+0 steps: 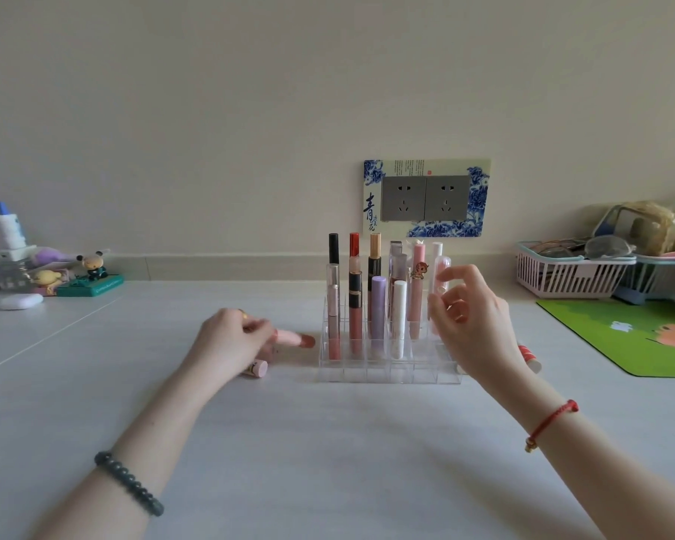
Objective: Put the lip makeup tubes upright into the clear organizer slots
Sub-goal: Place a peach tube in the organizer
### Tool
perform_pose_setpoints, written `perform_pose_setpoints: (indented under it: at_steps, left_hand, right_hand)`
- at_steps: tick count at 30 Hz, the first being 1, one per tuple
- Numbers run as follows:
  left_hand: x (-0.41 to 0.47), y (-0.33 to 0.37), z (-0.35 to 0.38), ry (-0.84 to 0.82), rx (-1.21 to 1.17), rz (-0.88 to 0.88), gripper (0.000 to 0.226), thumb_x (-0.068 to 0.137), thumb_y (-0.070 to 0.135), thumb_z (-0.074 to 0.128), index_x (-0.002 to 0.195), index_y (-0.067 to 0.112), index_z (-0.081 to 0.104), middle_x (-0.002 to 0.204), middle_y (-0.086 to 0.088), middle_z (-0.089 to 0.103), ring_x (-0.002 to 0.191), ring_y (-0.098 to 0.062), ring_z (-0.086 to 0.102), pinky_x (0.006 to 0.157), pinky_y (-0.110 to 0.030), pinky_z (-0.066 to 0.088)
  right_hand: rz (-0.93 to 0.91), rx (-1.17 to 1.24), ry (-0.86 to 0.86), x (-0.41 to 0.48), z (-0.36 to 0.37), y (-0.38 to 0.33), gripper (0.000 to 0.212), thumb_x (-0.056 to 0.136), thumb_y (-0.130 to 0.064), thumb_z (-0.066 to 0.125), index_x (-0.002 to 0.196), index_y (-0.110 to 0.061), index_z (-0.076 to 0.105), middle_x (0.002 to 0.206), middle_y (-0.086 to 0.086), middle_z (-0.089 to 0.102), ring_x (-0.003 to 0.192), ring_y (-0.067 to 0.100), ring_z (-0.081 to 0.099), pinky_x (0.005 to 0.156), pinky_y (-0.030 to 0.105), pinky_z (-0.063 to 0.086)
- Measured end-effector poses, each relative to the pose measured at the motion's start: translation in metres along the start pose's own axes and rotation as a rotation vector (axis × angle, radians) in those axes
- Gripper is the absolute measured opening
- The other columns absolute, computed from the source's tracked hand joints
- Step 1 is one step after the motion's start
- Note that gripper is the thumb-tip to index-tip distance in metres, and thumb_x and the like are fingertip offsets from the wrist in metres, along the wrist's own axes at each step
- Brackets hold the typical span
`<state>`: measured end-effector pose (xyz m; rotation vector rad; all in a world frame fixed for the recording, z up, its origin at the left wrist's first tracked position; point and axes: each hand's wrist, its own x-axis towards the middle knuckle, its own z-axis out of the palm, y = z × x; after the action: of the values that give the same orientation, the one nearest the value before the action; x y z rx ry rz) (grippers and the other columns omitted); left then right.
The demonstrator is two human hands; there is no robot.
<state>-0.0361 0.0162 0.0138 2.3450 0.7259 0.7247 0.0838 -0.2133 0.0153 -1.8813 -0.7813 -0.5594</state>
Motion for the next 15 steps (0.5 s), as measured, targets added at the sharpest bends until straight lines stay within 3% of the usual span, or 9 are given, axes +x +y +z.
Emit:
perform_pose_setpoints:
  at_steps: [3, 6, 8, 10, 11, 13, 15]
  left_hand:
    - [0.012, -0.007, -0.009, 0.208, -0.273, -0.001, 0.032, 0.088, 0.023, 0.052, 0.062, 0.014, 0.068, 0.060, -0.008, 0.056, 0.055, -0.021, 0.044, 0.054, -0.029, 0.034]
    - [0.017, -0.004, -0.011, 0.260, -0.793, 0.070, 0.041, 0.091, 0.022, 0.051, 0.055, 0.024, 0.071, 0.063, 0.001, 0.065, 0.056, -0.011, 0.047, 0.061, -0.024, 0.039]
    - [0.013, 0.005, -0.008, 0.148, -1.067, 0.131, 0.039, 0.090, 0.019, 0.052, 0.058, 0.025, 0.073, 0.065, 0.005, 0.071, 0.055, -0.004, 0.052, 0.059, -0.017, 0.044]
    - [0.003, 0.014, 0.000, -0.037, -1.179, 0.195, 0.018, 0.076, 0.031, 0.064, 0.065, 0.022, 0.075, 0.067, 0.005, 0.073, 0.055, -0.001, 0.056, 0.057, -0.012, 0.047]
    - [-0.001, 0.017, 0.006, -0.128, -1.188, 0.226, 0.021, 0.064, 0.041, 0.072, 0.070, 0.022, 0.076, 0.070, 0.005, 0.073, 0.056, 0.000, 0.058, 0.057, -0.012, 0.048]
    - [-0.009, 0.021, 0.018, -0.285, -1.154, 0.257, 0.047, 0.044, 0.055, 0.081, 0.078, 0.023, 0.076, 0.073, 0.005, 0.074, 0.060, -0.001, 0.060, 0.059, -0.012, 0.050]
    - [-0.016, 0.024, 0.029, -0.367, -1.109, 0.257, 0.045, 0.047, 0.053, 0.081, 0.080, 0.024, 0.076, 0.074, 0.005, 0.074, 0.062, -0.002, 0.062, 0.062, -0.014, 0.051]
  right_hand:
    - [-0.039, 0.043, 0.004, -0.001, 0.001, -0.004, 0.014, 0.086, -0.012, 0.055, 0.095, -0.019, 0.047, 0.063, -0.006, 0.058, 0.054, 0.000, 0.056, 0.052, 0.004, 0.044]
    - [-0.043, 0.146, -0.060, -0.005, 0.003, -0.011, 0.010, 0.084, -0.013, 0.059, 0.092, -0.017, 0.056, 0.067, 0.001, 0.064, 0.055, 0.007, 0.059, 0.056, 0.014, 0.052]
    - [-0.008, 0.268, -0.148, -0.009, 0.006, -0.017, 0.013, 0.082, -0.015, 0.062, 0.094, -0.017, 0.060, 0.068, 0.002, 0.065, 0.055, 0.008, 0.060, 0.056, 0.018, 0.053]
    - [0.025, 0.389, -0.239, -0.013, 0.010, -0.025, 0.020, 0.080, -0.015, 0.063, 0.100, -0.015, 0.060, 0.068, 0.000, 0.066, 0.054, 0.004, 0.060, 0.056, 0.016, 0.052]
    - [0.042, 0.450, -0.263, -0.015, 0.012, -0.027, 0.022, 0.080, -0.015, 0.063, 0.102, -0.016, 0.060, 0.069, 0.000, 0.067, 0.053, 0.004, 0.061, 0.055, 0.017, 0.052]
    - [0.076, 0.546, -0.273, -0.019, 0.016, -0.031, 0.023, 0.078, -0.020, 0.063, 0.100, -0.021, 0.059, 0.072, 0.003, 0.067, 0.054, 0.006, 0.062, 0.054, 0.018, 0.052]
    - [0.087, 0.613, -0.265, -0.020, 0.019, -0.033, 0.023, 0.075, -0.024, 0.062, 0.098, -0.021, 0.061, 0.075, 0.003, 0.068, 0.056, 0.008, 0.063, 0.055, 0.019, 0.052]
